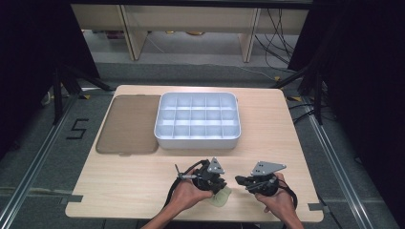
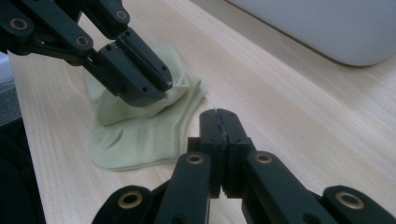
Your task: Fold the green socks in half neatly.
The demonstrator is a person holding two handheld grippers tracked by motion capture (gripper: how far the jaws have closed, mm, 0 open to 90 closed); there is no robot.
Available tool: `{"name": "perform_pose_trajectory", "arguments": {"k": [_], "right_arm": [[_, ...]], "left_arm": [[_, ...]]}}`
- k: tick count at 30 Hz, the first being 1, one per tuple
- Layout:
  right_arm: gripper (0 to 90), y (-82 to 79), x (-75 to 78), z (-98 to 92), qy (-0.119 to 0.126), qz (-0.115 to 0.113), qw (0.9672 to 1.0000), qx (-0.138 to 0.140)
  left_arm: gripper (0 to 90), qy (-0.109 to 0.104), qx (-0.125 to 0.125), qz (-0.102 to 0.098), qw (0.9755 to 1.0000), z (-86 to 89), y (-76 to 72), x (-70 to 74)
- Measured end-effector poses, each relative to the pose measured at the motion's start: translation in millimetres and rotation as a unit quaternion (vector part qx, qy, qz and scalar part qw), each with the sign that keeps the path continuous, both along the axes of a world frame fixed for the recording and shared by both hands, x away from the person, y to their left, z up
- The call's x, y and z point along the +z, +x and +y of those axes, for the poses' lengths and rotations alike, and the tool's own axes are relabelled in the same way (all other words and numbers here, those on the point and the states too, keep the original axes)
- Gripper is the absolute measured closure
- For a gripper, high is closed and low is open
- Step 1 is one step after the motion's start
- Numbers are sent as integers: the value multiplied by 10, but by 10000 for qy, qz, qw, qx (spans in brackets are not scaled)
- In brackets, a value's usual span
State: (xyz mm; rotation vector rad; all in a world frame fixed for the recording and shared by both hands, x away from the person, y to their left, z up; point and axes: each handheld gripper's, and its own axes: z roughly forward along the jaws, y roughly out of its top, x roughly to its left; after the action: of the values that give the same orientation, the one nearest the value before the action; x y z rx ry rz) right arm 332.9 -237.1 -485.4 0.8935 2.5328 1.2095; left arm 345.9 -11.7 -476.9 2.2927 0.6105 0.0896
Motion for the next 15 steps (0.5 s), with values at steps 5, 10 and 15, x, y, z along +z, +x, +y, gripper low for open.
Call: {"name": "perform_pose_trajectory", "arguments": {"k": [5, 10, 15], "right_arm": [[897, 21, -3, -43, 28, -40, 10000, -57], [896, 21, 1, -79, -10, -25, 9999, -137], [895, 13, 33, -84, 63, -128, 9998, -117]], "left_arm": [[729, -11, -101, 1, 9999, -15, 1, -2], [657, -623, 103, 18, 9980, 128, -46, 164], [723, -677, 278, -153, 9972, 368, -37, 282]]}}
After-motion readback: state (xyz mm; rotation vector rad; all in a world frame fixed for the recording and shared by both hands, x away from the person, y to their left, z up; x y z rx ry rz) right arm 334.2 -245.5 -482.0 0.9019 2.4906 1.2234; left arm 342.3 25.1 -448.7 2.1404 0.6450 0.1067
